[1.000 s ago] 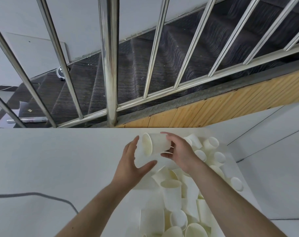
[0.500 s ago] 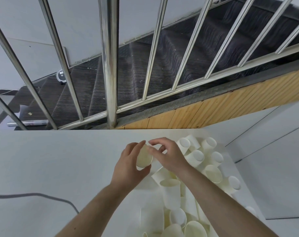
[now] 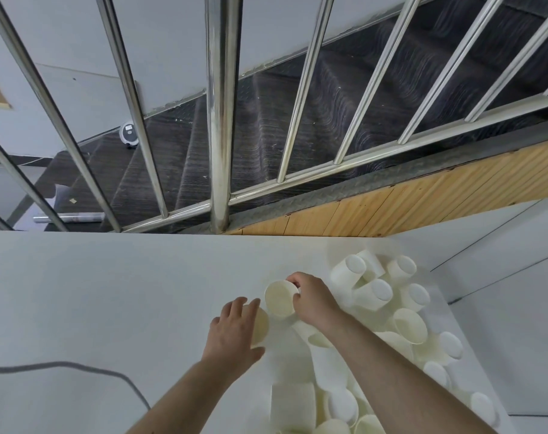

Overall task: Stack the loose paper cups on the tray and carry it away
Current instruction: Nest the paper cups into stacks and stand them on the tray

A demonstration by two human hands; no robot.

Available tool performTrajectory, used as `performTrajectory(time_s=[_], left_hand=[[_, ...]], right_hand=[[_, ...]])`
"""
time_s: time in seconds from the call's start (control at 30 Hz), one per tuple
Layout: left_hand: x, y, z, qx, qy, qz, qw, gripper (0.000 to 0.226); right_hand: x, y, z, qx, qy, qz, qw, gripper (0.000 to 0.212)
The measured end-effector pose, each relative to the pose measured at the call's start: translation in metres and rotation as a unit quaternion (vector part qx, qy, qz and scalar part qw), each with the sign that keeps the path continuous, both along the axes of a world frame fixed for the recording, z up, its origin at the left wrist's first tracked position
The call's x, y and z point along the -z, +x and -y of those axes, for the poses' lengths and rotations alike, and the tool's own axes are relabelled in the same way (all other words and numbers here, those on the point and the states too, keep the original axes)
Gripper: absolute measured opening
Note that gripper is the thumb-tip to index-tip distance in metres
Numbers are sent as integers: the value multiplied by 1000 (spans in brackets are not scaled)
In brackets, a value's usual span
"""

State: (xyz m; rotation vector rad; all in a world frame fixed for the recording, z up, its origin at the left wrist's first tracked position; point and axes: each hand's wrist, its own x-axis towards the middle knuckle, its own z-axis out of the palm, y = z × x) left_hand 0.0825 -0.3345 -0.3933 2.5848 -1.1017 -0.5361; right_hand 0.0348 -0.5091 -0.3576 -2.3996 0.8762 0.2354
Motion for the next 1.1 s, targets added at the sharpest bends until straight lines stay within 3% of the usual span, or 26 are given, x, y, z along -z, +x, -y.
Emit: performTrajectory(time_s=[0.13, 0.3, 0.5, 0.57, 1.1], left_hand=[[5, 4, -6, -21, -29, 3, 999, 71], [6, 16, -12, -67, -29, 7, 997, 71], [4, 19, -19, -100, -36, -10, 994, 72], [3, 17, -21, -101, -36, -12, 994, 72], [-54, -20, -77, -55, -165, 51, 983, 74]], right_hand=[[10, 4, -4, -51, 8, -40, 998, 44], [11, 5, -8, -113, -30, -62, 991, 53], [4, 4, -23, -239, -54, -109, 963, 81], [8, 4, -27, -257, -76, -117, 956, 79], [-57, -68, -89, -177, -142, 54, 972, 76]])
